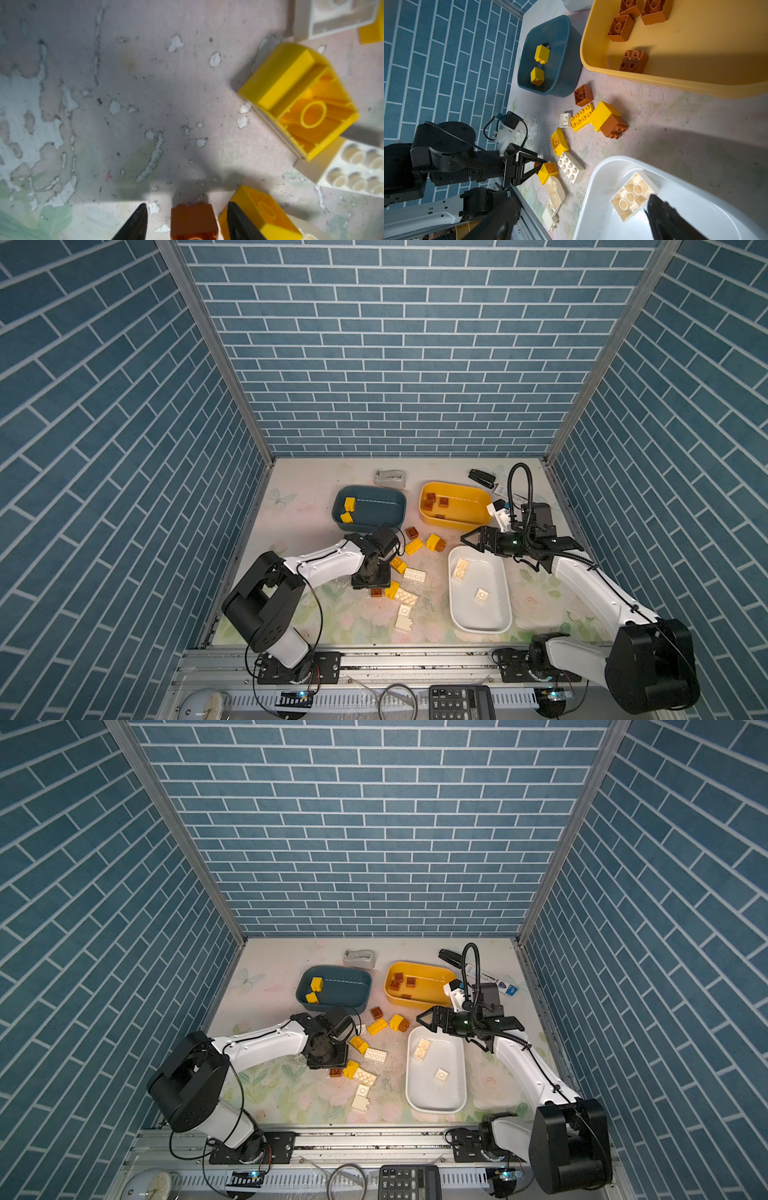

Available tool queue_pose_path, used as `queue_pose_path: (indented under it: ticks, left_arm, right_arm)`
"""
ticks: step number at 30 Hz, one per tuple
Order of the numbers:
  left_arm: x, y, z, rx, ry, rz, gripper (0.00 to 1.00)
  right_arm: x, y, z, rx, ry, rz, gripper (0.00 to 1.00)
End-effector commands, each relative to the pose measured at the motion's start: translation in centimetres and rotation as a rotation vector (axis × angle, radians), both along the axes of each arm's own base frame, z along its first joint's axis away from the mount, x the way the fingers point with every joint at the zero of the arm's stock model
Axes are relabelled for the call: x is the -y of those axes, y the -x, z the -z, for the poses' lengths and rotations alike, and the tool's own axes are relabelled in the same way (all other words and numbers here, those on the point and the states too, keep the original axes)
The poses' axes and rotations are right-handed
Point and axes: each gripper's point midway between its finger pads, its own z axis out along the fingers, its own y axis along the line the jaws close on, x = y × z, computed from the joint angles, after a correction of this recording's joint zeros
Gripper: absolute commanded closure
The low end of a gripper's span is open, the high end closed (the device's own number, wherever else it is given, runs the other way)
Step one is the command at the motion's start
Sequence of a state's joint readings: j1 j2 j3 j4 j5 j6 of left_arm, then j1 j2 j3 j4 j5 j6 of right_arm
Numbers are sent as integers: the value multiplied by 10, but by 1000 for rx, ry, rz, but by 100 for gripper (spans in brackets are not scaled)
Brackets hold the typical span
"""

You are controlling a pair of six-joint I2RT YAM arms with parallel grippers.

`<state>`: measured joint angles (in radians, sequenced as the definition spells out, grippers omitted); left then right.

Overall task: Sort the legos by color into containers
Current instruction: 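Lower the left gripper onto the pile and grasp a brown brick, then carry the brown brick with the left gripper into the yellow bin and release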

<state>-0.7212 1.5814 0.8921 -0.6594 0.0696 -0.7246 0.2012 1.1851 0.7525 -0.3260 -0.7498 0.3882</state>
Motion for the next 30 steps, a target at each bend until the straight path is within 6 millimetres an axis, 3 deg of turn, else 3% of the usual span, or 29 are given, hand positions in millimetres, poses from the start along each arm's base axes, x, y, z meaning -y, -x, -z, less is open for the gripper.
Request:
queue_pose_path:
  ticks: [1, 5, 13, 19, 25, 30]
  left_arm:
    - [-2, 11, 1, -21, -13, 9, 37]
    - [-6, 17, 1, -30, -43, 22, 38]
    - [-8, 24, 8, -43, -65, 33, 51]
    - [-9, 20, -1, -26, -78, 50, 69]
    - [3, -7, -36, 45, -74, 115, 70]
    - [28, -58, -79, 149, -17, 174, 70]
  right_arm:
    - [-2, 7, -2, -5, -15, -18, 2]
    - [-2, 8, -2, -7, -15, -20, 2]
    - [-2, 9, -1, -11, -15, -22, 2]
    - [-2, 8, -2, -10, -13, -24, 2]
    - [-4, 2, -9, 8, -19, -31, 2]
    - [-1, -13, -24, 44, -50, -6, 1]
